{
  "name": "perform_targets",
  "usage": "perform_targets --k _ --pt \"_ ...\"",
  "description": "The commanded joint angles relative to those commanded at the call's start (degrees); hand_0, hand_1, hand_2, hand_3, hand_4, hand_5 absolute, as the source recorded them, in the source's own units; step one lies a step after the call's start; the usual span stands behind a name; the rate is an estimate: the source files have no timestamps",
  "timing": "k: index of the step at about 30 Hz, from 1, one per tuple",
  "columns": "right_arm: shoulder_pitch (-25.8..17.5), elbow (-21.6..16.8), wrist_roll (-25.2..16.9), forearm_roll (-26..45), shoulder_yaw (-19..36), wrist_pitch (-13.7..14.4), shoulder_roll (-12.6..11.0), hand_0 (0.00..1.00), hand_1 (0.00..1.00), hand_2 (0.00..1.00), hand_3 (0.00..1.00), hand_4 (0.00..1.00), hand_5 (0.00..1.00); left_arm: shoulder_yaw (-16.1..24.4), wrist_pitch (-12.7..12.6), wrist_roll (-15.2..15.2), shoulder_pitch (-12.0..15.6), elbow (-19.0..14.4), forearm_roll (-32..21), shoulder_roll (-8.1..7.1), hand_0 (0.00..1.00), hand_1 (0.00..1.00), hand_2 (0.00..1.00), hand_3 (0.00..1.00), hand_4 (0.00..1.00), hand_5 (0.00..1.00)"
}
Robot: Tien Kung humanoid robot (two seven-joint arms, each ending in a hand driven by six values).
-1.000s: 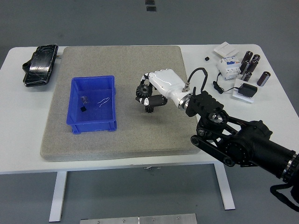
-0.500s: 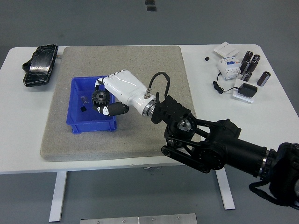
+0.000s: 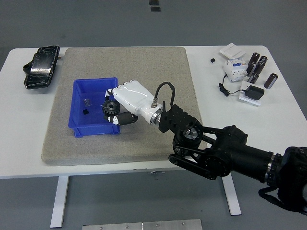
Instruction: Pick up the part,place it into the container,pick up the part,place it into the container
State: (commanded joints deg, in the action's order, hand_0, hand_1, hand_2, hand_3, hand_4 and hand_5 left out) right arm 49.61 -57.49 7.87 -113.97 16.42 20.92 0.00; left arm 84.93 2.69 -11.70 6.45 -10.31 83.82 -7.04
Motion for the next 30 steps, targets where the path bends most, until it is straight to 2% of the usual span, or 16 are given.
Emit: perform_targets --k 5,6,24,30 --pt "0.11 0.21 0.04 0.14 -0.30 0.06 0.00 0.433 0.536 0.606 0.675 0.598 0.386 -0.03 -0.01 -0.06 0.07 0.00 -0.02 -0.06 0.667 0.645 0.639 0.553 0.692 0.459" --pt "0.14 0.22 0.05 0.14 -0.35 0.07 0.00 0.497 0.618 0.674 0.689 0.594 0.372 -0.04 -0.01 -0.06 0.09 0.00 -0.02 -0.07 0.667 0.645 0.639 0.552 0.693 0.461" --pt "0.60 0.22 0.08 -0.04 -1.10 0.32 0.00 0.543 0.658 0.729 0.705 0.637 0.403 -0.11 -0.01 -0.10 0.08 0.00 -0.04 -0.19 0.667 0.645 0.640 0.552 0.692 0.464" --pt "0.35 -0.15 -0.05 -0.49 1.37 0.34 0.00 0.544 0.660 0.727 0.705 0.647 0.410 -0.13 -0.01 -0.05 0.07 0.00 -0.08 -0.13 0.667 0.645 0.640 0.552 0.692 0.465"
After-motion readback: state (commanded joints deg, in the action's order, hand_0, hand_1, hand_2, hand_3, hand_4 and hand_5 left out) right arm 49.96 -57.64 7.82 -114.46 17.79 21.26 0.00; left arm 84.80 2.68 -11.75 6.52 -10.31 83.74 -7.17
